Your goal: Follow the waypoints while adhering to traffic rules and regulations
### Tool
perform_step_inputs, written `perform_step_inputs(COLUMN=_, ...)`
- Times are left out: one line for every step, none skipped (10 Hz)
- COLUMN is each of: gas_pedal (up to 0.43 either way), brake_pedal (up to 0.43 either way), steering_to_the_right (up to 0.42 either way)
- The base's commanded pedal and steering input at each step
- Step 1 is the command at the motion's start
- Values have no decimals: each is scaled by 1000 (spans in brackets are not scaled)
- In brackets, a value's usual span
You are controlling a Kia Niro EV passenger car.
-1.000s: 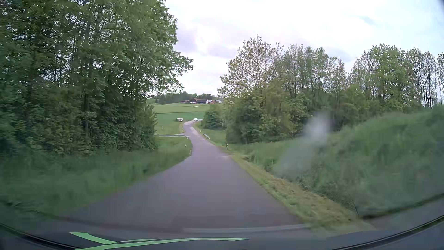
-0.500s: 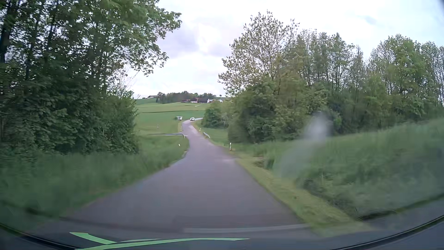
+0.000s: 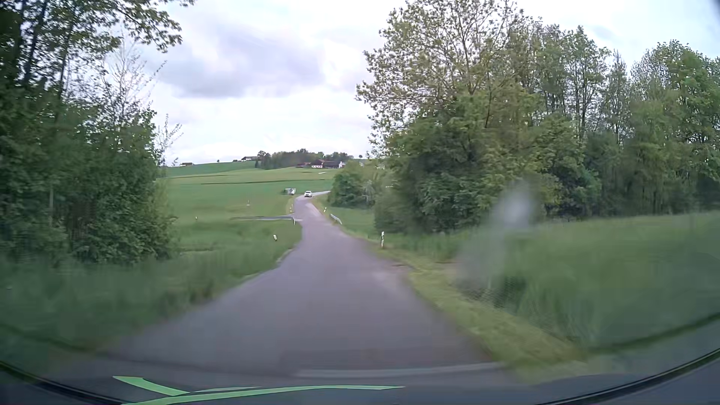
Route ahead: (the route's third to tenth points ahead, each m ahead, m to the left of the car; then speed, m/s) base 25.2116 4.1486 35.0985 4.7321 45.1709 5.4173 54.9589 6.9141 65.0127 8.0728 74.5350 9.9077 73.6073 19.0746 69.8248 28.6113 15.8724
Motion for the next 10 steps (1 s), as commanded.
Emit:
perform_step_inputs(gas_pedal=0, brake_pedal=287, steering_to_the_right=-3)
perform_step_inputs(gas_pedal=0, brake_pedal=287, steering_to_the_right=-4)
perform_step_inputs(gas_pedal=0, brake_pedal=293, steering_to_the_right=-4)
perform_step_inputs(gas_pedal=0, brake_pedal=293, steering_to_the_right=-4)
perform_step_inputs(gas_pedal=0, brake_pedal=299, steering_to_the_right=-4)
perform_step_inputs(gas_pedal=0, brake_pedal=305, steering_to_the_right=-7)
perform_step_inputs(gas_pedal=0, brake_pedal=317, steering_to_the_right=-10)
perform_step_inputs(gas_pedal=0, brake_pedal=317, steering_to_the_right=-12)
perform_step_inputs(gas_pedal=0, brake_pedal=317, steering_to_the_right=-13)
perform_step_inputs(gas_pedal=0, brake_pedal=317, steering_to_the_right=-13)
